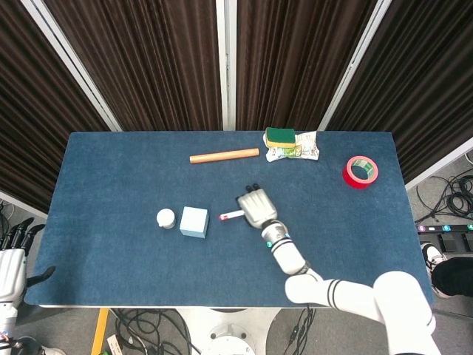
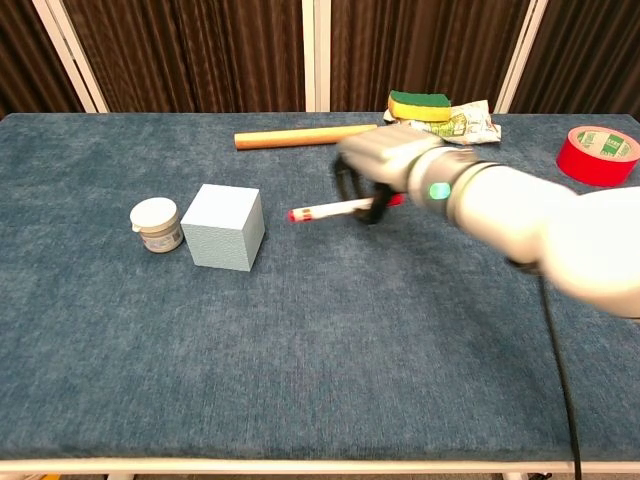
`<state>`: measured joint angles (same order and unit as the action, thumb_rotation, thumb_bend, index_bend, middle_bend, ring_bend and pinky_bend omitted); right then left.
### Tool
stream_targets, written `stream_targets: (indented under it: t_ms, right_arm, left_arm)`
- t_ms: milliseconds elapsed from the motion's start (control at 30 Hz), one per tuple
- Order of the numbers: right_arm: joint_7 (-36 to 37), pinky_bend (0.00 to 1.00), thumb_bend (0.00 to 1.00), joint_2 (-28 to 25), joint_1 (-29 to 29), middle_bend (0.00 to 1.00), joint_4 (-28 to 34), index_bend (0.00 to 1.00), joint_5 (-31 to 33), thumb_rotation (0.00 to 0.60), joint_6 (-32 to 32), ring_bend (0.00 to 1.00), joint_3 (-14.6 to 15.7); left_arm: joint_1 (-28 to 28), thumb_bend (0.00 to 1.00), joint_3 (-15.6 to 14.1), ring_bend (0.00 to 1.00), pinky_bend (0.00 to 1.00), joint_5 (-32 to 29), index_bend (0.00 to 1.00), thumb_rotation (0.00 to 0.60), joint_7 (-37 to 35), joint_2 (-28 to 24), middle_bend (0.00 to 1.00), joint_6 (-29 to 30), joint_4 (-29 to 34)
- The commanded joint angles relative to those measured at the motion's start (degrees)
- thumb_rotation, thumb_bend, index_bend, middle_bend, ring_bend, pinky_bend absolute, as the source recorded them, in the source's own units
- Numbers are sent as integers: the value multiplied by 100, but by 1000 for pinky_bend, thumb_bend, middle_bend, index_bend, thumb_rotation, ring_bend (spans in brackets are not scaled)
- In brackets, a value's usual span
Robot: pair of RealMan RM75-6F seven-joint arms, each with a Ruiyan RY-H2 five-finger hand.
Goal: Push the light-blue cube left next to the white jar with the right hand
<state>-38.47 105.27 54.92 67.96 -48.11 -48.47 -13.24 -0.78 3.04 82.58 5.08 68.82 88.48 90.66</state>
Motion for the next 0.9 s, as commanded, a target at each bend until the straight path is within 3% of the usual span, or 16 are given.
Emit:
stream_targets:
  t_ms: [33,300,467,667,800,900]
  right_arm:
    - [363,177,414,-551,-419,532,283,587,-227,600,-64,192,328]
    - [781,174,395,-1274,-926,501,371,547,-588,600,-47,182,810]
    - [730,129,365,-1438,-994,392,460,351,-475,600,105,105,913]
    - [650,81,237,-1614,-1049,290,781,176,-451,600,1,47,934]
    - [960,71,215,-2052,-1312,249,1339,148,-638,600,-481,33,834]
    - [1512,79,219,-2646,-1799,235,1902,147,-1208,600,-1257,33,856]
  left_arm:
    - [-7,92,-2,159,237,20,258,600,8,14,222,3,9]
    - [-56,92,17,159,237,75,257,600,120,31,222,-7,102]
    - [-91,92,33,159,237,95,258,600,206,22,222,-21,158]
    - [-87,92,40,159,237,93,257,600,235,-19,222,0,207]
    - [-78,92,43,159,237,80,258,600,185,-25,222,7,192]
    - [-82,92,47,159,237,40,258,600,144,-22,222,-29,149]
